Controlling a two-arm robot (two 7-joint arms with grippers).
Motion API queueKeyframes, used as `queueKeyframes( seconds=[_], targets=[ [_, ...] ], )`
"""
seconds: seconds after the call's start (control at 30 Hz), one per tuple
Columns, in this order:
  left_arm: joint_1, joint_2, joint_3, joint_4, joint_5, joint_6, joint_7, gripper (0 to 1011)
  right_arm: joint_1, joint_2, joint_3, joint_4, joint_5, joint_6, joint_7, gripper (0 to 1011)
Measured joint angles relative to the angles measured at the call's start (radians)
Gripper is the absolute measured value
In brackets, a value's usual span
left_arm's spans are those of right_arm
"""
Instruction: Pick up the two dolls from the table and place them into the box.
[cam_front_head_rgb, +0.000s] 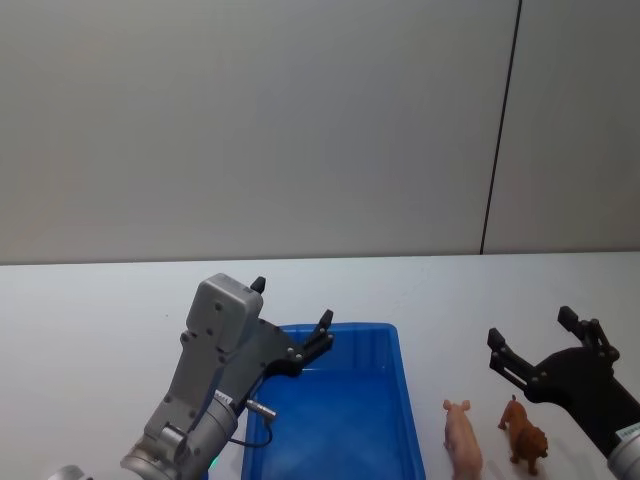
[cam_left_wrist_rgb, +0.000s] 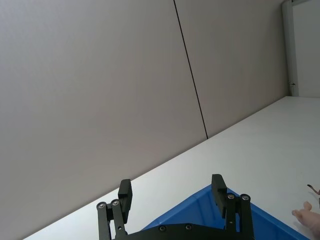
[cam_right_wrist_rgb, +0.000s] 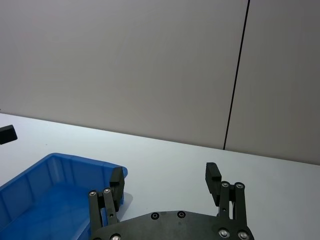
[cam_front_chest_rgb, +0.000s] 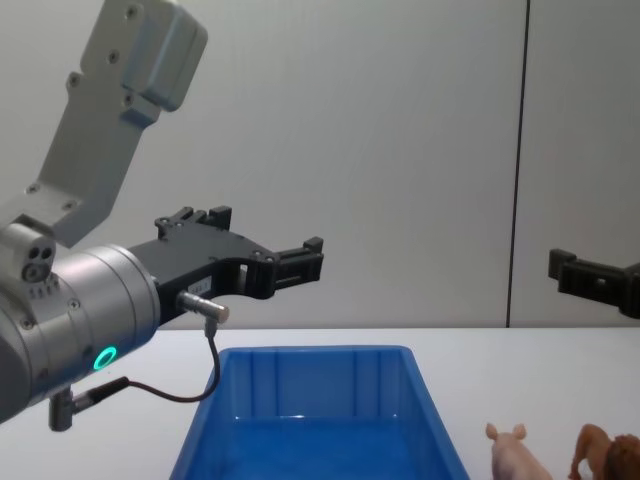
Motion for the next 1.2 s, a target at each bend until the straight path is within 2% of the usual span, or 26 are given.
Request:
queueKeyframes(
  seconds=[0.77, 0.97, 1.2],
  targets=[
    [0.000, 0.000, 0.000, 0.000, 0.000, 0.000, 0.000, 1001, 0.001, 0.000, 0.000, 0.000, -0.003, 0.003, 0.001, 1001],
    [0.000, 0.000, 0.000, 0.000, 0.000, 0.000, 0.000, 1001, 0.003, 0.005, 0.002, 0.001, -0.018, 0.031, 0.006, 1001],
    [0.000, 0.000, 0.000, 0.000, 0.000, 0.000, 0.000, 1001, 0.003, 0.016, 0.008, 0.000, -0.026, 0.098, 0.017, 1001]
  ],
)
